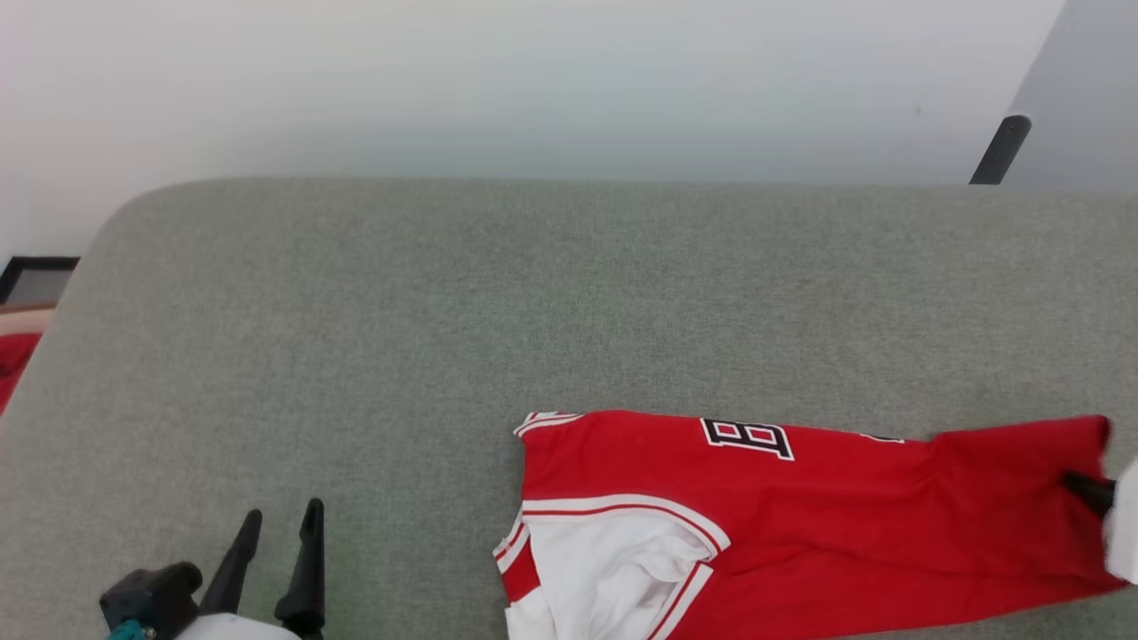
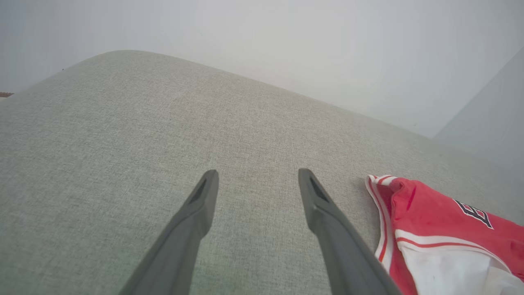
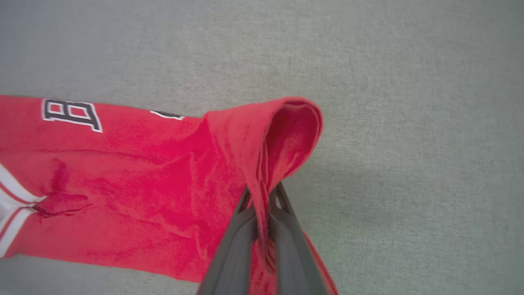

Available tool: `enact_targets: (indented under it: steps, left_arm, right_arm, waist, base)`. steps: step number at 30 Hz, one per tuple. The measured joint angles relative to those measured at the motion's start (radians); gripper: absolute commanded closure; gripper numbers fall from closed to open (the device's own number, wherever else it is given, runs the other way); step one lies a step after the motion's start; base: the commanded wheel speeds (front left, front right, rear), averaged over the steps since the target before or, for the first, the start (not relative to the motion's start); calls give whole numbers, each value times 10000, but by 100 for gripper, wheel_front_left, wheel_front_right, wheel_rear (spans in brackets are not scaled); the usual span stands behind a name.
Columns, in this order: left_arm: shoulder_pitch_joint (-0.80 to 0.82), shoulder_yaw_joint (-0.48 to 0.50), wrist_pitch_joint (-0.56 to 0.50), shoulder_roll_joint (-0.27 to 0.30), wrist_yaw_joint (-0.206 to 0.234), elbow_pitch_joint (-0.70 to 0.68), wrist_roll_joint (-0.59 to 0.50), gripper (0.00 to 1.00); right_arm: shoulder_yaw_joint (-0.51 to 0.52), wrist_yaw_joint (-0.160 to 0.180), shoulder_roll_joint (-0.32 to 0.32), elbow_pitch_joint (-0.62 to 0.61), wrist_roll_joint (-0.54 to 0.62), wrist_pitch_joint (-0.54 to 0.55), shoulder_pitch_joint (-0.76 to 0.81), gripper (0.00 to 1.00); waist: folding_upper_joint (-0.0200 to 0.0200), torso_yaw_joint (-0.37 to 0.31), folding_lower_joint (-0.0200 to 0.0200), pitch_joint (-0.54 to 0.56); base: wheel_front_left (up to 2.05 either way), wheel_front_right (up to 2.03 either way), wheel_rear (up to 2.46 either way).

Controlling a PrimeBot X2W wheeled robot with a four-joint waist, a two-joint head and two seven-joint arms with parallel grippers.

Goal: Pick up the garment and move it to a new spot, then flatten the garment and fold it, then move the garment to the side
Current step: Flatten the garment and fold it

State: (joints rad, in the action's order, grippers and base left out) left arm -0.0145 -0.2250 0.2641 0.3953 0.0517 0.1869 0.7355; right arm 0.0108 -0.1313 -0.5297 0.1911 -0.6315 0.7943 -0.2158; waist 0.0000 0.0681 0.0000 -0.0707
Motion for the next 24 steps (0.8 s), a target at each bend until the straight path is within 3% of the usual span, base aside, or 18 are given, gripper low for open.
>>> enact_targets:
  steps: [11,17,24]
  left_arm:
    - [-166,-96,-12,-27,12,0,19,0]
    - [-138,-255,-88,-132,17,10,17,0]
    - [160,-502,-157,-261,-33,140,-69,0]
  right_arm:
    - [-1582,2,1158,-2512,-617,612,34,100]
    - [-2792,0,2109,-2510,-539,520,-382,100]
    - [-4040,2,2995,-1618,-291,8,-1149,100]
  waist:
    - [0,55,0,424]
    - [0,365,0,510]
    - [0,825,0,472]
  base:
    - [0,0,0]
    - [0,0,0]
    - [0,0,0]
